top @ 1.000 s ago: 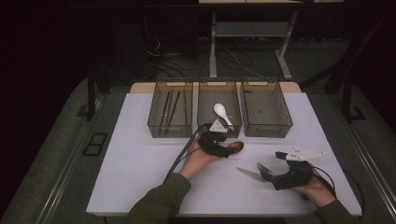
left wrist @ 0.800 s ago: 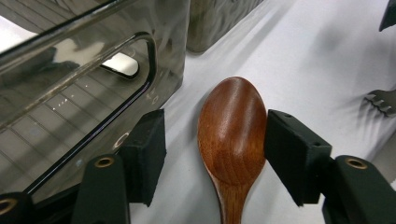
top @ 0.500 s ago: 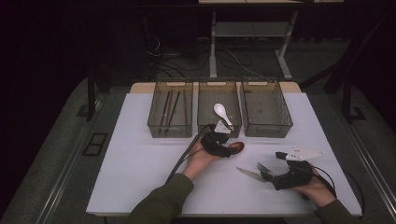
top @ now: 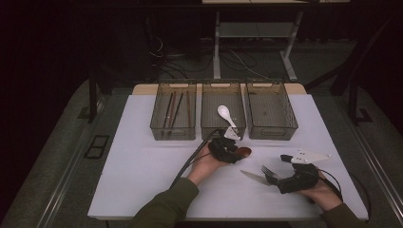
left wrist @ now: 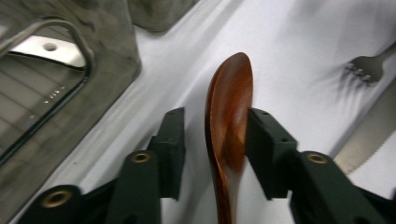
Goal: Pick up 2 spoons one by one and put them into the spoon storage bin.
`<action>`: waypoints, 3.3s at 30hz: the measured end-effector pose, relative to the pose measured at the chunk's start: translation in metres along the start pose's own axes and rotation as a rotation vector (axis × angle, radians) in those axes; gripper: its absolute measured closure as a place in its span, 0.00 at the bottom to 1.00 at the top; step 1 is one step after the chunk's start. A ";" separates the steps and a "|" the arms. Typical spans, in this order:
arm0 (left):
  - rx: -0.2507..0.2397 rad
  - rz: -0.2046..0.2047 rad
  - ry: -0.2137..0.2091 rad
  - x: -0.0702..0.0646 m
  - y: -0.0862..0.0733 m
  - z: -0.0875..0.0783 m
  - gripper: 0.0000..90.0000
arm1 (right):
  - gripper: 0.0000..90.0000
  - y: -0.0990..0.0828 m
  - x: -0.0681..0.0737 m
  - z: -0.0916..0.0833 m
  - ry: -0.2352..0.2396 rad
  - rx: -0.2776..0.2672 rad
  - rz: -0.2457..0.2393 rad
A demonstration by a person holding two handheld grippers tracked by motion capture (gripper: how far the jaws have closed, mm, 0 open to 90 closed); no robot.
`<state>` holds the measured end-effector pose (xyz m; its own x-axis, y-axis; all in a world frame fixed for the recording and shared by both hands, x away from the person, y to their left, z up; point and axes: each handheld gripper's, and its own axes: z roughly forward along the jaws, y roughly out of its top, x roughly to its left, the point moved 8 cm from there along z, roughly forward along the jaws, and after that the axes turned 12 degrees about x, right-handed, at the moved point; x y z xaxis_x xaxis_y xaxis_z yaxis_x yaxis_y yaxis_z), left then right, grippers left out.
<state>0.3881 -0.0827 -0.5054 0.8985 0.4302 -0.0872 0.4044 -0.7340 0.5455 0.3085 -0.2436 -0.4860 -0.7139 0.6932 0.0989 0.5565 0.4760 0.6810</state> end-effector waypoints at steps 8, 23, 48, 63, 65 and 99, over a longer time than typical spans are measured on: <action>0.024 0.027 -0.007 -0.001 -0.002 -0.001 0.80 | 0.01 0.000 0.000 0.000 0.001 0.000 -0.002; 0.042 0.029 -0.040 -0.003 -0.005 -0.006 0.90 | 0.01 0.000 0.000 0.000 0.002 0.001 -0.004; -0.120 -0.043 -0.071 0.011 0.005 -0.063 0.90 | 0.01 0.000 0.001 0.000 0.001 0.001 -0.008; -0.251 -0.092 -0.038 0.044 0.040 -0.111 0.90 | 0.01 0.000 0.001 0.000 0.003 0.001 -0.002; -0.265 -0.097 -0.029 0.049 0.047 -0.113 0.90 | 0.01 0.000 0.001 0.000 0.004 -0.001 -0.002; -0.232 -0.220 0.051 0.121 0.090 -0.053 0.89 | 0.01 0.001 0.001 -0.002 0.013 -0.015 -0.002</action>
<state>0.5245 -0.0692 -0.4226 0.7819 0.5952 -0.1854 0.5329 -0.4838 0.6942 0.3070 -0.2436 -0.4836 -0.7207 0.6850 0.1067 0.5484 0.4692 0.6921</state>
